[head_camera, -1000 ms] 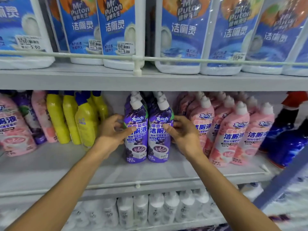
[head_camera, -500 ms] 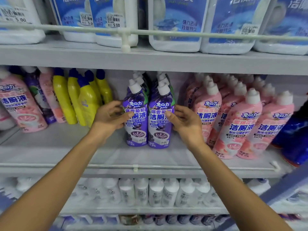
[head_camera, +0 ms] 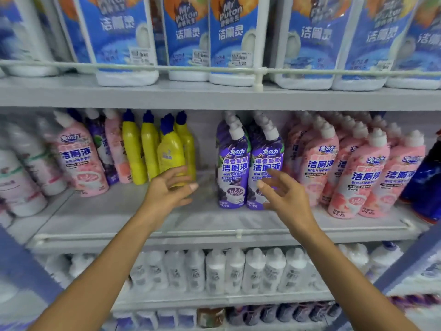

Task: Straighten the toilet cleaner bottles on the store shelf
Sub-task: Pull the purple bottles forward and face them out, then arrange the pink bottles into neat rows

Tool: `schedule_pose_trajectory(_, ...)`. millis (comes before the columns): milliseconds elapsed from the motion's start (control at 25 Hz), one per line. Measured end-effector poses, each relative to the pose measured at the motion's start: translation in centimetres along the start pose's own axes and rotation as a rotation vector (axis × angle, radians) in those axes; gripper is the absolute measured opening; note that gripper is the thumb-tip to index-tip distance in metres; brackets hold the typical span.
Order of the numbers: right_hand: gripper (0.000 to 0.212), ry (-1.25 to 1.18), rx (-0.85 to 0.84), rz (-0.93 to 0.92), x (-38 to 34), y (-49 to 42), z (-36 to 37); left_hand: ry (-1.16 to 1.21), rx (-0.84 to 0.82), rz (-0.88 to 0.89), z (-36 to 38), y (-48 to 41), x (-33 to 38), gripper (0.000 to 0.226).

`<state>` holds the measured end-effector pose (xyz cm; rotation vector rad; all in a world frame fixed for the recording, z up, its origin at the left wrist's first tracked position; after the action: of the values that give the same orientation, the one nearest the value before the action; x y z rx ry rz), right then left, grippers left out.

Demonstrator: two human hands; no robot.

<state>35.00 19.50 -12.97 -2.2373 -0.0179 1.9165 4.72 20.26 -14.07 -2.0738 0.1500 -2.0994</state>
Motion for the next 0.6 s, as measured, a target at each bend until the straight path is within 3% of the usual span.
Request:
schedule_pose_trajectory(160,0.033,-0.041,-0.167,0.041,-3.2,1.4,11.6,0.014,0.049,-0.013,-10.0,2.4,1.3,0.08)
schedule_pose_trajectory(400,0.04,-0.09,-0.358,0.064,-6.9,-0.5,27.7,-0.079,0.305,0.02,-23.6,2.2,3.1,0.051)
schedule_pose_trajectory(600,0.05,-0.051,-0.385,-0.034,-10.2,-6.2,35.7,-0.201,0.532,0.134,-28.8,-1.9,5.9,0.048)
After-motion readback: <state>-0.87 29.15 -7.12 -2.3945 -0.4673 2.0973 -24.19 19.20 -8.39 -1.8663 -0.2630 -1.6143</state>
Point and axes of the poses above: each hand's wrist, its own y-axis away from the middle knuckle, its own z-axis out of the palm, x = y × z, the point moved 9 cm from there along -y, towards the middle knuckle, and after that the axes turned 6 degrees about z, right-handed, at the moved point
